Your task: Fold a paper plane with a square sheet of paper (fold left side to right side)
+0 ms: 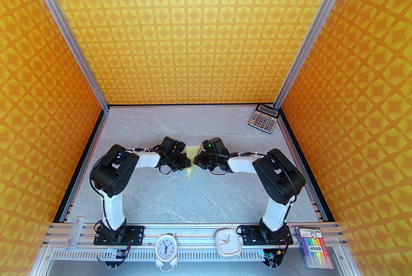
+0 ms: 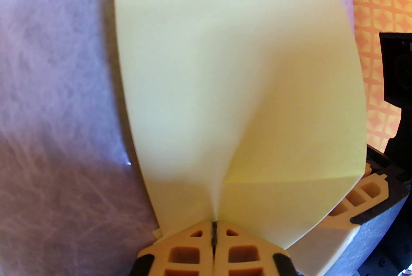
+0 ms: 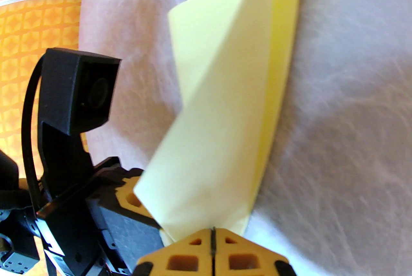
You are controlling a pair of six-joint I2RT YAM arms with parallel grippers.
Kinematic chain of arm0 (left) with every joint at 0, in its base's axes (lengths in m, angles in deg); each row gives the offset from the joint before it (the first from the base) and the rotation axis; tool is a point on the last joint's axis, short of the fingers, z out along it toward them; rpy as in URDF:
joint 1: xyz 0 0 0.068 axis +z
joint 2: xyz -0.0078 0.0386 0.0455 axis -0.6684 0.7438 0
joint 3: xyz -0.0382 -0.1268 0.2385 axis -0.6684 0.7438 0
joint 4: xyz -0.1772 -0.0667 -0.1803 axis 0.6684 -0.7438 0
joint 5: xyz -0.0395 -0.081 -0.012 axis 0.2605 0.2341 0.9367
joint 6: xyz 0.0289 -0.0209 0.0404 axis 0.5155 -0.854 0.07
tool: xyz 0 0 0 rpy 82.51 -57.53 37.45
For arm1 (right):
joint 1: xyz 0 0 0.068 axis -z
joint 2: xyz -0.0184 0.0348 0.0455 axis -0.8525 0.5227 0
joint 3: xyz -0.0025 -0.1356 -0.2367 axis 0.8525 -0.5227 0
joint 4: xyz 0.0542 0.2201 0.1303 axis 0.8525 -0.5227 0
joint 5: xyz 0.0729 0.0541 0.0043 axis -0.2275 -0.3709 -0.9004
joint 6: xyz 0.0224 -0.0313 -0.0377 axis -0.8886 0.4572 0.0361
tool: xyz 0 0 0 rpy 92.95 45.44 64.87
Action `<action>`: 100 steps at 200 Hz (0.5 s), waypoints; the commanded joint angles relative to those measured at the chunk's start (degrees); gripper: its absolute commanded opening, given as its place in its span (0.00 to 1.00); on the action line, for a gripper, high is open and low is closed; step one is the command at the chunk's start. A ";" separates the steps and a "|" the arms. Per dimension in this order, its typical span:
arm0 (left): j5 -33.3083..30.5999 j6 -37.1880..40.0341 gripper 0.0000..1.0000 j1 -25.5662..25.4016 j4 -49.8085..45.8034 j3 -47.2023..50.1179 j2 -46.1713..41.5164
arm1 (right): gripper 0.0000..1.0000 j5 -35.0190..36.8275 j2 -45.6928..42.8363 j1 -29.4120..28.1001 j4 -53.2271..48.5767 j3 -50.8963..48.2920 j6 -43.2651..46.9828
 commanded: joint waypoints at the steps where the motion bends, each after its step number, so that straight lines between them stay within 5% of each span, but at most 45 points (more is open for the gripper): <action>1: -2.41 -0.17 0.00 0.17 -2.72 0.97 3.88 | 0.07 -0.69 2.53 -0.42 1.40 1.08 -1.19; 62: -2.37 0.57 0.00 0.38 -5.67 -0.60 3.31 | 0.06 2.56 4.54 -0.40 -2.45 1.68 0.03; 100: -2.79 1.25 0.24 1.16 -9.39 -2.27 0.17 | 0.05 4.74 4.24 -0.40 -6.87 2.65 1.63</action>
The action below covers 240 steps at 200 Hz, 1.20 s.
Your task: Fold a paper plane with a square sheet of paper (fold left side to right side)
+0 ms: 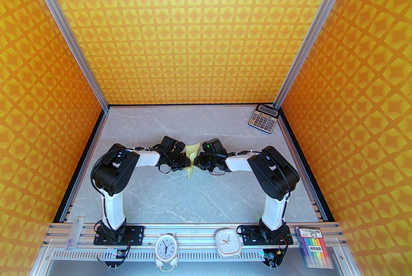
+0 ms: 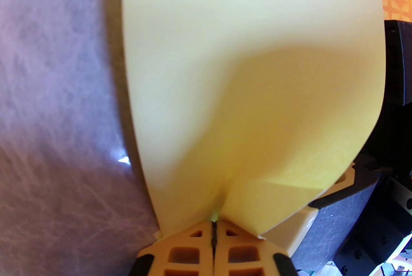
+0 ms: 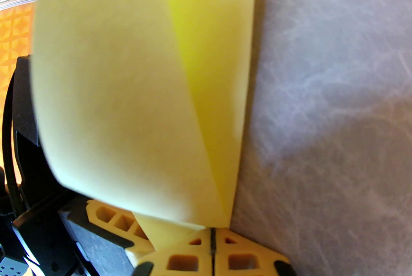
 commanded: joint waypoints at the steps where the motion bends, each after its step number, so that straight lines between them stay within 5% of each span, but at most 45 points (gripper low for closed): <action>1: -4.23 1.77 0.24 0.73 -7.06 -0.45 -0.31 | 0.06 3.75 1.60 -0.44 -5.41 1.11 1.89; 88: -6.75 5.46 0.30 1.86 -12.92 -4.95 -5.31 | 0.06 3.53 1.66 -0.45 -6.64 1.90 3.08; 143: -6.28 6.91 0.18 1.57 -13.02 -3.68 -4.63 | 0.06 4.25 0.48 -0.43 -6.97 1.66 3.23; 240: -5.16 4.59 0.10 -1.70 -7.98 -4.60 1.88 | 0.07 3.89 -0.47 -0.40 -6.18 1.02 3.31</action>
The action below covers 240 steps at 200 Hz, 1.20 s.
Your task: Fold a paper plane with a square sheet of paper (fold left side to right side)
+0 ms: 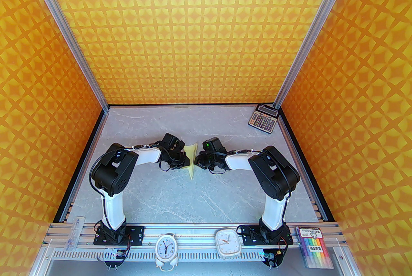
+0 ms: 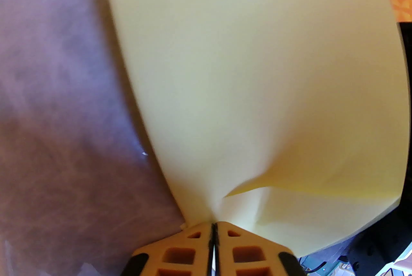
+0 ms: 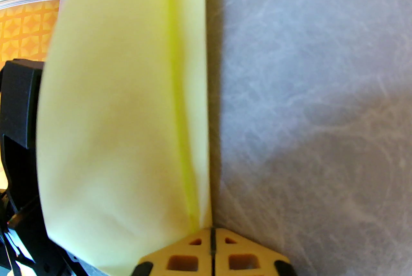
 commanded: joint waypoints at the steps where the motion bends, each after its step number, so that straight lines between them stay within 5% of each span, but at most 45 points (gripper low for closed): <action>1: -0.22 -0.65 0.10 -1.21 1.15 -0.62 1.84 | 0.07 2.06 -0.29 -0.48 -2.49 -0.66 0.92; 132: -0.38 -1.51 0.05 -2.41 0.94 -1.06 4.96 | 0.09 3.32 -7.54 0.70 -5.35 -2.79 3.20; 240: -0.48 -1.31 0.06 -2.41 0.18 -1.64 5.27 | 0.08 -2.31 -1.57 0.75 3.49 -3.14 -0.88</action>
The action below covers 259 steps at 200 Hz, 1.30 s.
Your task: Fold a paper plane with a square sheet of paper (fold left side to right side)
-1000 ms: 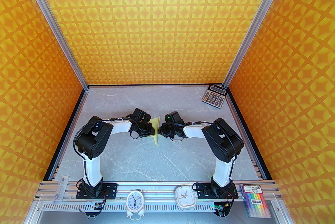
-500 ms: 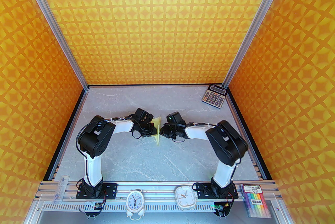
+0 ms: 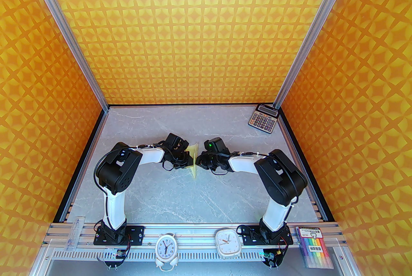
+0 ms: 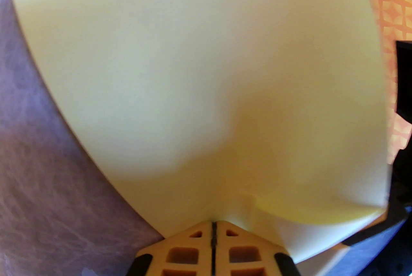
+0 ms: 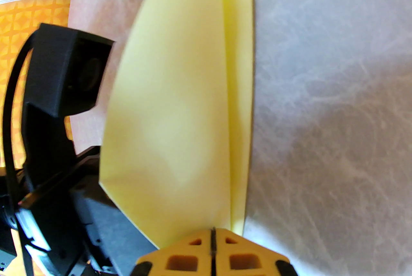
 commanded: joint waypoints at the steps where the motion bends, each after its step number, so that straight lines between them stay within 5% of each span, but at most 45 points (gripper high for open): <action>1: -1.99 -0.05 0.06 -0.88 -2.13 0.20 2.95 | 0.08 -1.60 1.95 0.27 2.62 -0.38 -1.63; 80: -1.99 0.11 0.07 -0.88 -2.52 -0.11 2.96 | 0.08 -0.81 2.57 0.20 2.18 -0.71 -1.37; 143: -2.52 0.76 0.27 -0.70 -5.47 -2.28 -0.56 | 0.07 1.50 3.65 0.20 -1.61 -0.30 -0.22; 259: -3.39 3.40 0.25 1.09 -10.19 -4.02 -6.90 | 0.08 2.60 0.74 0.46 -1.01 -1.82 -0.44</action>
